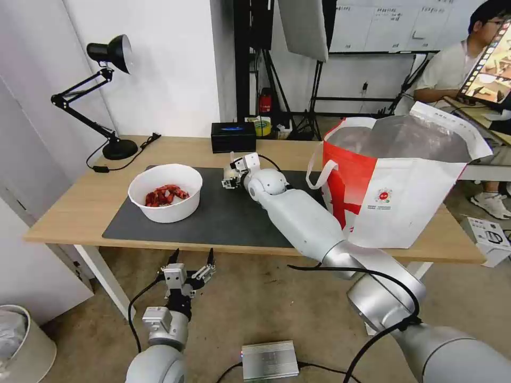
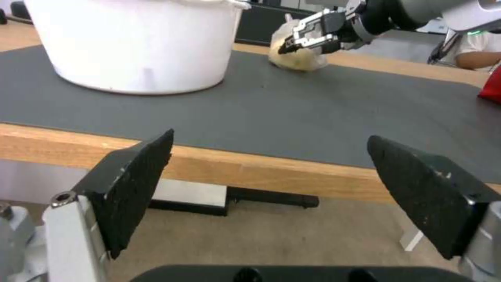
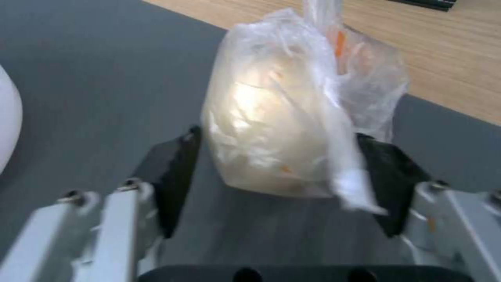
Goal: Pick up the trash from the table and place it into the takeout bag.
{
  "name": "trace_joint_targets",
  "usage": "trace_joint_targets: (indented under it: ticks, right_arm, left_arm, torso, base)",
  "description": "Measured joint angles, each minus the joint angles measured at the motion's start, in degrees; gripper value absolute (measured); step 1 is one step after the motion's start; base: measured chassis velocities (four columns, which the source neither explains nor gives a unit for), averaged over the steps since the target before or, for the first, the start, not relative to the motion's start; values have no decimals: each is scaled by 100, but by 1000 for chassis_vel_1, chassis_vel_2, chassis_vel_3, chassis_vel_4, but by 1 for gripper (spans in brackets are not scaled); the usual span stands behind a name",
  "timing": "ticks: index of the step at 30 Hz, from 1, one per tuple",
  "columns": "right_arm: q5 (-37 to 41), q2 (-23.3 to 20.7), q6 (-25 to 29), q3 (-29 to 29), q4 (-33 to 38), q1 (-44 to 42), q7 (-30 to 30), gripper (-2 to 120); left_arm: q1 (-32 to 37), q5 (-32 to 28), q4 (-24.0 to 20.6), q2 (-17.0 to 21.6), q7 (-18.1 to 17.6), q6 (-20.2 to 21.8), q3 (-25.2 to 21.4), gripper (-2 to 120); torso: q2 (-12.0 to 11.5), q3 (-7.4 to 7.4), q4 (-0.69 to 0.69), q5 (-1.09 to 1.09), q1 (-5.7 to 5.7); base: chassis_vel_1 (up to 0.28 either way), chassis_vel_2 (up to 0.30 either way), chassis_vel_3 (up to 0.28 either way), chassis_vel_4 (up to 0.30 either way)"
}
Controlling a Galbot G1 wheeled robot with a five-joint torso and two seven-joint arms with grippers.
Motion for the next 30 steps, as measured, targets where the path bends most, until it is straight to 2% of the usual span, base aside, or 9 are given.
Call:
trace_joint_targets:
  ticks: [2,3,6,10,11,13,14,17,30]
  right_arm:
    - [14,-3,-54,2,34,-18,49,56]
    - [14,-3,-54,2,34,-18,49,56]
    - [43,-19,-96,3,70,-46,86,41]
    - [93,-35,-111,4,77,-52,104,33]
    - [111,-48,-116,3,83,-57,111,26]
    - [123,-69,-122,3,86,-65,118,18]
    - [123,-69,-122,3,86,-65,118,18]
    - [132,-100,-125,3,105,-80,144,3]
    - [134,-267,58,104,622,-168,215,0]
  left_arm:
    - [9,8,-3,-4,-1,-5,5,100]
    - [9,8,-3,-4,-1,-5,5,100]
    - [9,14,-10,-8,-2,-8,16,100]
    - [1,15,-6,-9,-2,-9,31,100]
    - [-2,18,4,-15,-3,-10,43,100]
    - [-5,22,16,-26,-3,-11,62,100]
    - [-5,22,16,-26,-3,-11,62,100]
    - [-23,25,33,-30,-5,-12,75,100]
    - [-13,28,15,-37,-10,-13,62,100]
  torso:
    - [0,0,0,0,0]
    - [0,0,0,0,0]
    - [0,0,0,0,0]
    - [0,0,0,0,0]
    - [0,0,0,0,0]
    - [0,0,0,0,0]
    - [0,0,0,0,0]
    - [0,0,0,0,0]
    - [0,0,0,0,0]
  base:
    - [0,0,0,0]
    - [0,0,0,0]
    - [0,0,0,0]
    - [0,0,0,0]
    - [0,0,0,0]
    - [0,0,0,0]
    - [0,0,0,0]
    - [0,0,0,0]
    - [0,0,0,0]
